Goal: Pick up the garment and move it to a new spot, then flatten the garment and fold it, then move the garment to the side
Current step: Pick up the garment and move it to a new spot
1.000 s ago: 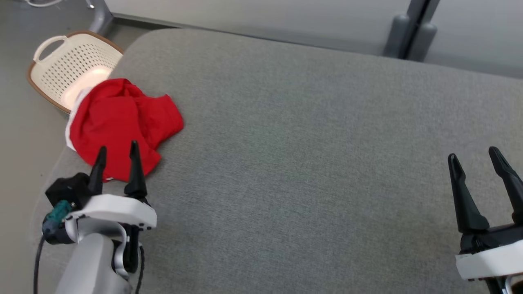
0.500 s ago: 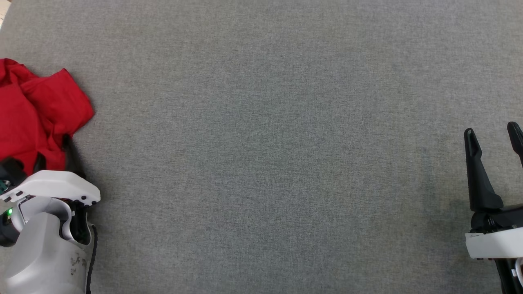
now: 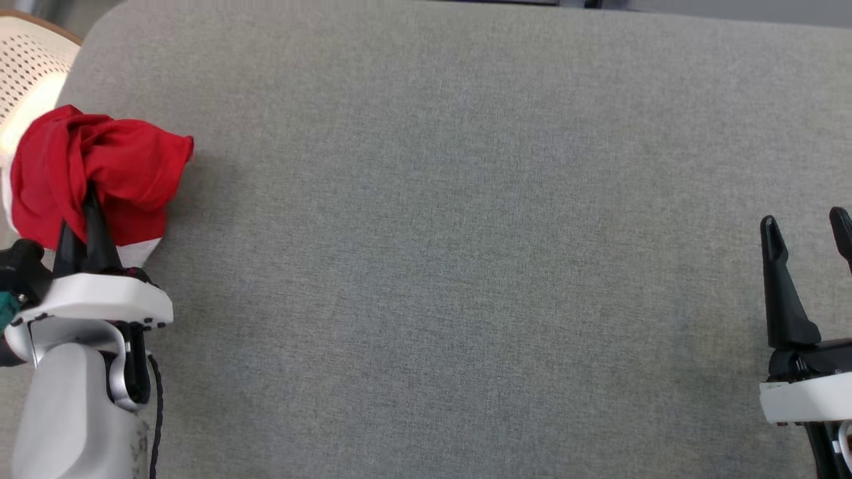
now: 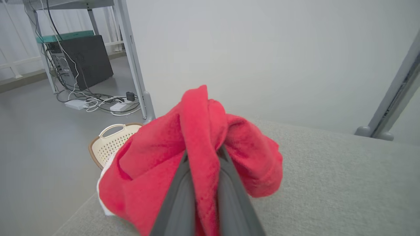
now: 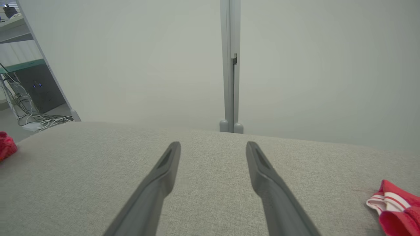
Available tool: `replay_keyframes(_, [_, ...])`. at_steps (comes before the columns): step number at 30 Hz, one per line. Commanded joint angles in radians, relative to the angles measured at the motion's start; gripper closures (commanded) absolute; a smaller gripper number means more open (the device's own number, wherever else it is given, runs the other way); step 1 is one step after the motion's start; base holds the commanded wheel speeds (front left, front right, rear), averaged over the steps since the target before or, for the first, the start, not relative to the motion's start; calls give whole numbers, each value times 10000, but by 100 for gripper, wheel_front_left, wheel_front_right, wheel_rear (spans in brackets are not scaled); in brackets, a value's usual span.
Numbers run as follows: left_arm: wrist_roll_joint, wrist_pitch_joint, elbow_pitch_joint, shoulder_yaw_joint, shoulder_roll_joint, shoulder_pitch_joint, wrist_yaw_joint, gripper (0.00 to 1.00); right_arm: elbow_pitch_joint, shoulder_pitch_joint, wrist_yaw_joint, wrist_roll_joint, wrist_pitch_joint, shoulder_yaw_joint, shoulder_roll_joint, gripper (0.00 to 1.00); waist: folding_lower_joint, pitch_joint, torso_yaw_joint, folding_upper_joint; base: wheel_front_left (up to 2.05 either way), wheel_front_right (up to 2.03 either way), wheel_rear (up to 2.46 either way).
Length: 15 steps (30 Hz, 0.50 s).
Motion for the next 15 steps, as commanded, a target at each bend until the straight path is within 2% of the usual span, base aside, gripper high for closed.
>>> replay_keyframes(1, [143, -13, -254, -11, -48, 379, 88, 100, 36, 116, -4, -37, -63, -19, 17, 0, 0, -553, 86, 0, 0, 0, 0])
replay_keyframes(9, [665, 137, -2870, -547, -435, 2529, 233, 100, 342, 699, -4, 14, -188, 222, 311, 0, 0, -1917, -184, 0, 0, 0, 0])
replay_keyframes(15, [730, 844, -4522, -1334, -665, 3699, 336, 100, 261, 1037, -4, -16, -142, 278, 435, 0, 0, -2210, -548, 0, 0, 0, 0])
